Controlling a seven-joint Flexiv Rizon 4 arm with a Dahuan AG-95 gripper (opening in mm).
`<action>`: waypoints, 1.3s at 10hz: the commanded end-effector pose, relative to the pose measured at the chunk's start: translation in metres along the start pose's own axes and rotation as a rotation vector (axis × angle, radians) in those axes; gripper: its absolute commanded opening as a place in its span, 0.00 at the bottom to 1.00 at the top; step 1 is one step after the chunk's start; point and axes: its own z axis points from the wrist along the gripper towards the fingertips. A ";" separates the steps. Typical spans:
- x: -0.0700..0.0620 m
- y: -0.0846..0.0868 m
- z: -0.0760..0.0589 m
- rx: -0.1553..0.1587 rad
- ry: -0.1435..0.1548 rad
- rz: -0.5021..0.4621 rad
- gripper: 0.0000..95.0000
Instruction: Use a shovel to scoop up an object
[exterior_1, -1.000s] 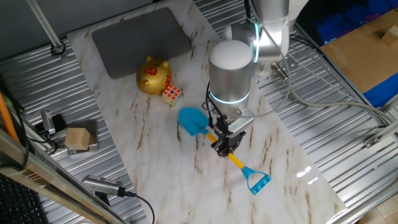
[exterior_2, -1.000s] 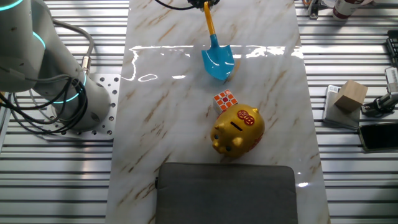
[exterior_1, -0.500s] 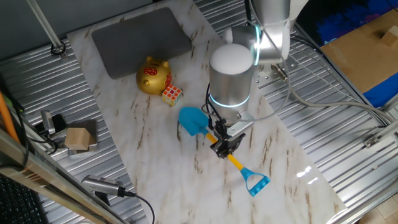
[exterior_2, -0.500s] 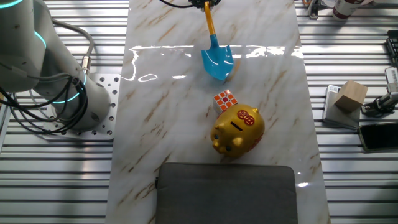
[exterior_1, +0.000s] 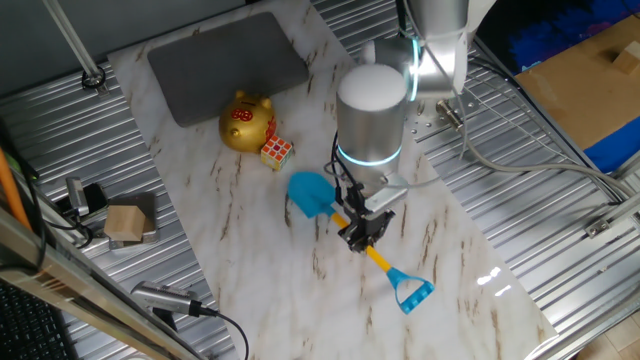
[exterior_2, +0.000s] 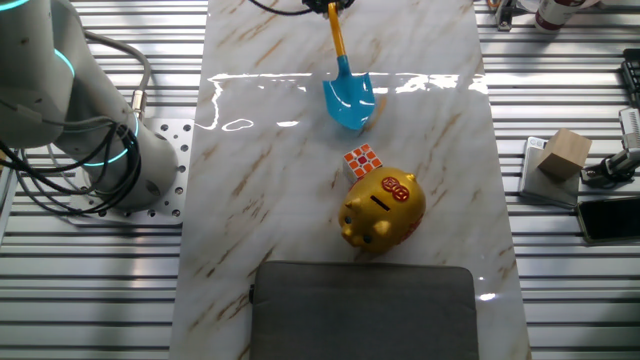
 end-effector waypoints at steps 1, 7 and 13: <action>0.003 0.006 -0.008 -0.014 -0.003 -0.006 0.00; 0.011 0.014 -0.012 -0.004 -0.028 0.002 0.00; 0.025 0.021 -0.012 0.001 -0.066 -0.002 0.00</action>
